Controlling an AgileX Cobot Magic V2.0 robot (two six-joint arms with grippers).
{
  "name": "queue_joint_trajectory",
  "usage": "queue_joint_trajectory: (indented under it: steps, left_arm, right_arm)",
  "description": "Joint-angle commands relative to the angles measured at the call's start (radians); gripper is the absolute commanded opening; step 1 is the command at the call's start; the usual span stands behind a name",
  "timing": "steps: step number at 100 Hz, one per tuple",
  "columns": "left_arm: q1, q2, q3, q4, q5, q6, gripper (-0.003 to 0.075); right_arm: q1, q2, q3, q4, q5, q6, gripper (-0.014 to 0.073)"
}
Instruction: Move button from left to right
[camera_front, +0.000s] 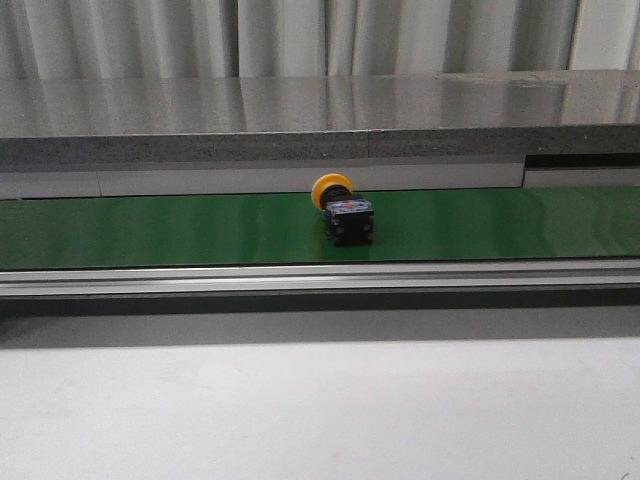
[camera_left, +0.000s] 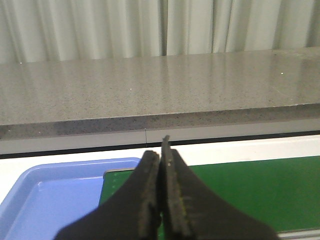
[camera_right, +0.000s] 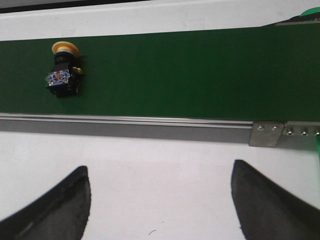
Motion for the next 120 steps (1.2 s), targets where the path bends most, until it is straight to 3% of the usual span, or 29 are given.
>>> queue_joint_trajectory:
  steps: [1, 60, 92, 120]
  left_arm:
    - [-0.009, 0.007, -0.029, 0.000, -0.090, -0.004, -0.0020]
    - [-0.009, 0.007, -0.029, 0.000, -0.090, -0.004, -0.0020]
    - [-0.009, 0.007, -0.029, 0.000, -0.090, -0.004, -0.0020]
    - [-0.009, 0.007, -0.029, 0.000, -0.090, -0.004, -0.0020]
  right_arm:
    - [0.000, 0.054, -0.076, 0.019, -0.044, -0.012, 0.0583]
    - [0.085, 0.670, -0.435, 0.007, -0.026, -0.099, 0.0583]
    - [0.165, 0.865, -0.563, -0.039, -0.047, -0.099, 0.0583]
    - [0.175, 0.964, -0.617, -0.043, -0.073, -0.099, 0.0583]
